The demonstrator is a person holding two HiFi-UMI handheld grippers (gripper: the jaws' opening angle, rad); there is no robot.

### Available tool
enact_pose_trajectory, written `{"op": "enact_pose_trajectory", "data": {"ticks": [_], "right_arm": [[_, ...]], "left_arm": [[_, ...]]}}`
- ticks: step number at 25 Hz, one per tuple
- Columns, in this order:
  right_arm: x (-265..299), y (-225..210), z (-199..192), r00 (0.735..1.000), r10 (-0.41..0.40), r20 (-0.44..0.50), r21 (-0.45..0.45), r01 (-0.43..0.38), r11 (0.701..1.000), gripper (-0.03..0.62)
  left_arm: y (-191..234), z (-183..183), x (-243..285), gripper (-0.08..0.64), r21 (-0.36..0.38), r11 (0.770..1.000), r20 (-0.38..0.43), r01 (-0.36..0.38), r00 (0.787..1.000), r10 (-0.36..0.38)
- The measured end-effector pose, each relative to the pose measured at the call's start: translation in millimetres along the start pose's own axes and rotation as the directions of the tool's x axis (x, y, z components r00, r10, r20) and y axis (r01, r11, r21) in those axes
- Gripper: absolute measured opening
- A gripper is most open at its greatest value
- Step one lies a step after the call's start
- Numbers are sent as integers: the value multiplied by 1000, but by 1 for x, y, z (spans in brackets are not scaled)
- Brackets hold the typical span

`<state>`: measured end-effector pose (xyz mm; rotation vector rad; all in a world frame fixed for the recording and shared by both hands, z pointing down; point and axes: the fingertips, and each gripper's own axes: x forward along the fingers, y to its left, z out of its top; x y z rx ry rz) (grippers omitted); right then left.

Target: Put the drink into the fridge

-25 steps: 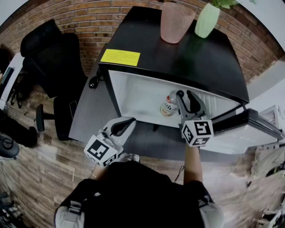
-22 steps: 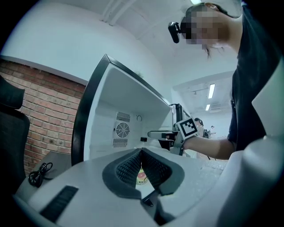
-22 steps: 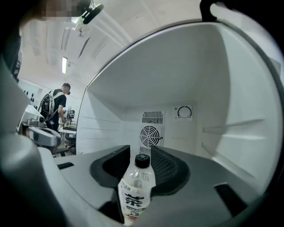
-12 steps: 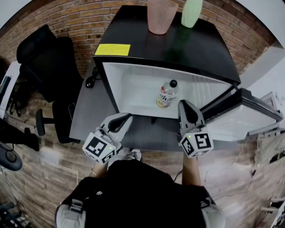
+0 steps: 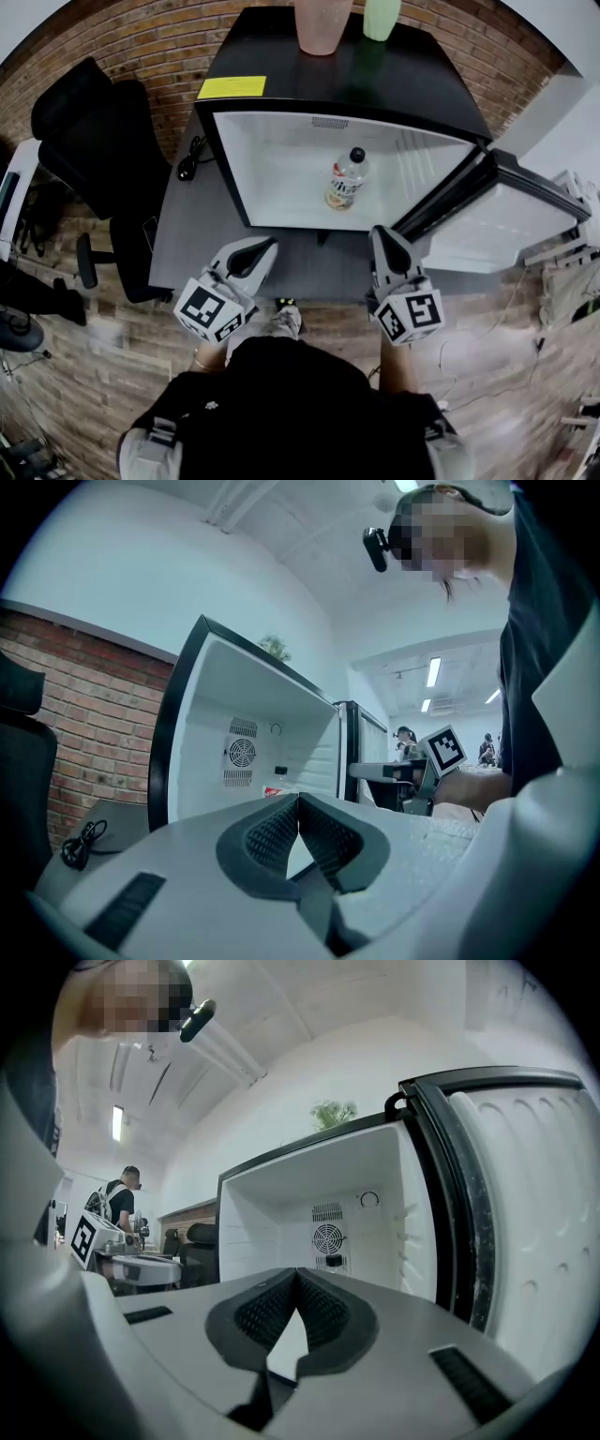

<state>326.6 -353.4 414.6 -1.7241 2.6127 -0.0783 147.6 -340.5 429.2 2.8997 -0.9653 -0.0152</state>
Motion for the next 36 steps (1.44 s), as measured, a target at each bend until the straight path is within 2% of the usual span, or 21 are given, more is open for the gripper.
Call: {"op": "enact_pose_trajectory", "data": {"ticks": [12, 36], "right_arm": [[-27, 16, -3, 1000, -1, -18, -6, 1, 1000, -2], [-20, 24, -7, 999, 20, -26, -4, -20, 1000, -2]], "left_arm": [[-13, -2, -9, 3, 5, 1000, -11, 20, 1000, -20], [-7, -2, -9, 3, 7, 1000, -11, 30, 999, -30]]}}
